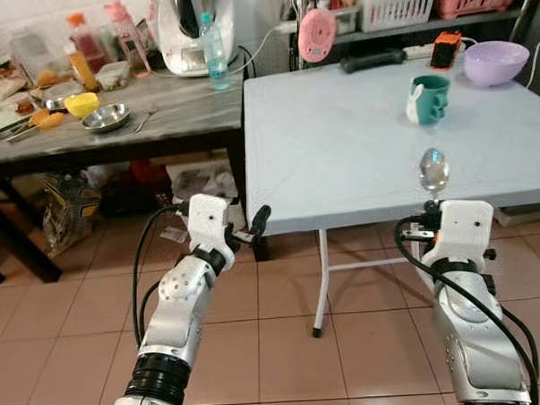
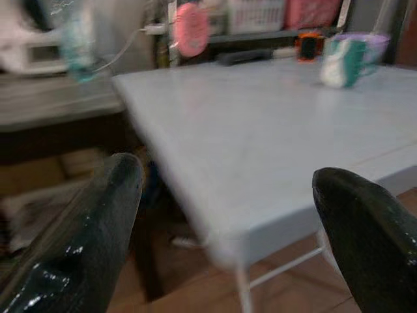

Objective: Setting the table

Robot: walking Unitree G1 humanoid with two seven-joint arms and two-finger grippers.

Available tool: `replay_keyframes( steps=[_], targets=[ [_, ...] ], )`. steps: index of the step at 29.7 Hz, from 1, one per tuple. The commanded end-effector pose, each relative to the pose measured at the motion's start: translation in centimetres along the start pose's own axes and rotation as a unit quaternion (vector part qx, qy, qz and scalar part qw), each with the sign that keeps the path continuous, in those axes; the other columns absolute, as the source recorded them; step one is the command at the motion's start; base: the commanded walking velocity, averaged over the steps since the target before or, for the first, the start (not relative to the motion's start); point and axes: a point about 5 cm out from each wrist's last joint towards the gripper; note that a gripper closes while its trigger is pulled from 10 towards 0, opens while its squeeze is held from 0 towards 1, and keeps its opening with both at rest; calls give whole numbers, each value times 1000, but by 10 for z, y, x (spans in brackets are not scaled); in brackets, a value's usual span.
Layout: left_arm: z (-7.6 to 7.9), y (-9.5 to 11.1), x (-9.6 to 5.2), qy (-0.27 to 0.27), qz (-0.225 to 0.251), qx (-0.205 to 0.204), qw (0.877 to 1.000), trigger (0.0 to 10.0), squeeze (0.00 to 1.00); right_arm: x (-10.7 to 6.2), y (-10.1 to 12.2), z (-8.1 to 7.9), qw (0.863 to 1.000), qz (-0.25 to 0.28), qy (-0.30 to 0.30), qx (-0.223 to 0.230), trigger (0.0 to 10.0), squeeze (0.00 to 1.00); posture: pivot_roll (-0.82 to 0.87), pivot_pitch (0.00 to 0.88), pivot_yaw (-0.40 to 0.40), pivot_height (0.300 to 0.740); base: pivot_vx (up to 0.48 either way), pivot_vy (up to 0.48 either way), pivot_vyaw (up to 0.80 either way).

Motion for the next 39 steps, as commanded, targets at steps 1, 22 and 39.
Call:
replay_keyframes(
  steps=[1,22,39],
  targets=[
    [-6,2,-1,11,5,4,1000,10000,0,1,9,-4,1000,17,7,3,10000,0,-129,0,99,740,0,480,0],
    [1,4,-1,-15,10,-12,1000,10000,0,2,9,-4,1000,22,6,-6,10000,0,-131,0,103,740,169,0,0],
    [3,4,0,-23,9,-13,1000,10000,0,3,10,-5,1000,26,9,-8,10000,0,-129,0,105,740,465,0,0]
  ],
)
Point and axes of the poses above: a point about 5 cm out from each wrist's last joint towards the gripper, its own x axis pointing out of the wrist towards the gripper, its own y axis along the axis of the wrist's last joint, z = x × y, and after that the axes turned 11 degrees about -x, right-handed
